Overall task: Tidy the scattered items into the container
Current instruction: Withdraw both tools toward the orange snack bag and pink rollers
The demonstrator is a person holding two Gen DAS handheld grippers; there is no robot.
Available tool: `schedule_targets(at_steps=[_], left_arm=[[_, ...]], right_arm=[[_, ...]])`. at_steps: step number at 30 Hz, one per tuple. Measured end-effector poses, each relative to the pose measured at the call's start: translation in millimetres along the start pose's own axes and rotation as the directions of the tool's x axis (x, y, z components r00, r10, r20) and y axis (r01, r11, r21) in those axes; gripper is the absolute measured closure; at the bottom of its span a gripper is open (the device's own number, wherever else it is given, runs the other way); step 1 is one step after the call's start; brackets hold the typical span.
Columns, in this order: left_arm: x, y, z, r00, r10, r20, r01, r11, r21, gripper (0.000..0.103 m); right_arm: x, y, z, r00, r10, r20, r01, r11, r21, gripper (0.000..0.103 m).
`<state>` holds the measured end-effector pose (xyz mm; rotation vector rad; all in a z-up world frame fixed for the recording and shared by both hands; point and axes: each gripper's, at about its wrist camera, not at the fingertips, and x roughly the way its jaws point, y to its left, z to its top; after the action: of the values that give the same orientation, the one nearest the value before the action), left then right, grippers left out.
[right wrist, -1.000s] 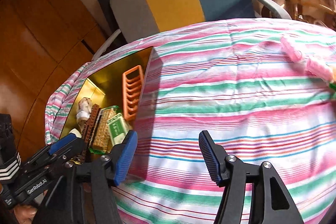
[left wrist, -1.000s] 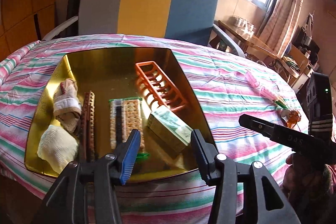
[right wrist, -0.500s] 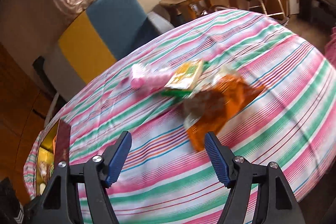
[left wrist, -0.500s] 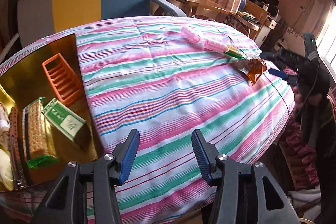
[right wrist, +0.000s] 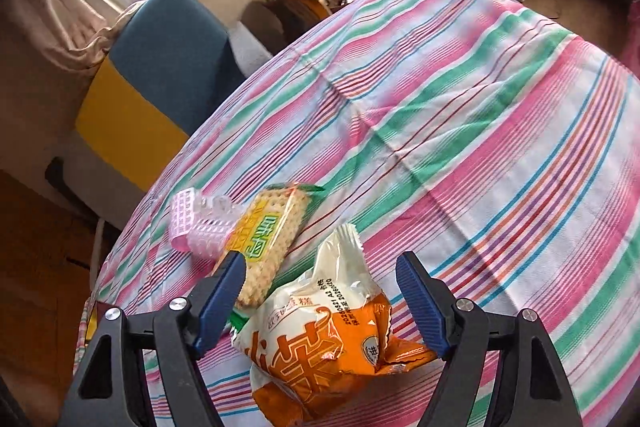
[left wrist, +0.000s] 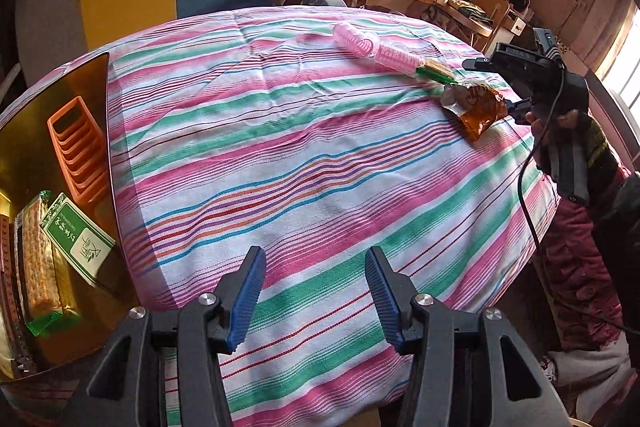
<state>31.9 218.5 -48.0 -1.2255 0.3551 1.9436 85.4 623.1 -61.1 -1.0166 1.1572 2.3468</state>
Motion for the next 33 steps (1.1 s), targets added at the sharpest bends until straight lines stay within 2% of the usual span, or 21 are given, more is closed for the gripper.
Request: schedule_targets(at_steps=[4,9,12,16,20,22,24,25,27,30,31,33], left_arm=[[-1,3,-2,1.000,-0.007,0.000,0.007,1.000,-0.020,0.051],[-5,9,-6,1.000,-0.009,0.007,0.010,0.999,-0.044,0.051],[-9,13,-9,1.000,-0.006,0.017,0.007,0.998,-0.064,0.051],[-14,19,-12,1.000,0.003,0.028,0.000,0.996,-0.088,0.051],[-16,24,-13,0.999,0.012,0.035,-0.008,0.994,-0.106,0.051],[-16,26,-12,0.999,0.010,0.040,-0.006,0.994,-0.111,0.051],[-15,26,-10,0.999,0.002,0.044,0.003,0.994,-0.113,0.050],[-15,25,-9,0.999,-0.005,0.044,0.010,0.994,-0.113,0.050],[-11,23,-5,0.999,-0.015,0.041,0.019,0.994,-0.109,0.050],[-6,17,1,0.999,-0.025,0.036,0.028,0.995,-0.093,0.050],[-5,14,3,0.999,-0.029,0.035,0.032,0.996,-0.086,0.050],[-2,9,8,0.999,-0.041,0.031,0.043,0.997,-0.071,0.050]], right_arm=[[4,27,-30,0.995,0.081,-0.056,-0.083,0.996,-0.041,0.024],[22,64,-73,0.972,0.192,-0.139,-0.200,0.979,-0.049,0.024],[33,88,-98,0.945,0.259,-0.198,-0.273,0.961,-0.044,0.024],[50,123,-129,0.892,0.353,-0.282,-0.376,0.926,-0.028,0.024],[55,159,-156,0.847,0.392,-0.360,-0.446,0.892,-0.077,0.024],[49,169,-161,0.837,0.395,-0.378,-0.466,0.877,-0.115,0.024],[37,169,-157,0.852,0.380,-0.361,-0.457,0.875,-0.158,0.024],[32,166,-151,0.866,0.366,-0.341,-0.441,0.880,-0.175,0.024],[20,153,-138,0.904,0.319,-0.286,-0.383,0.899,-0.210,0.023],[13,134,-104,0.962,0.211,-0.174,-0.251,0.933,-0.259,0.021],[12,131,-93,0.972,0.184,-0.145,-0.218,0.939,-0.265,0.021],[13,123,-70,0.978,0.172,-0.119,-0.198,0.944,-0.263,0.021]])
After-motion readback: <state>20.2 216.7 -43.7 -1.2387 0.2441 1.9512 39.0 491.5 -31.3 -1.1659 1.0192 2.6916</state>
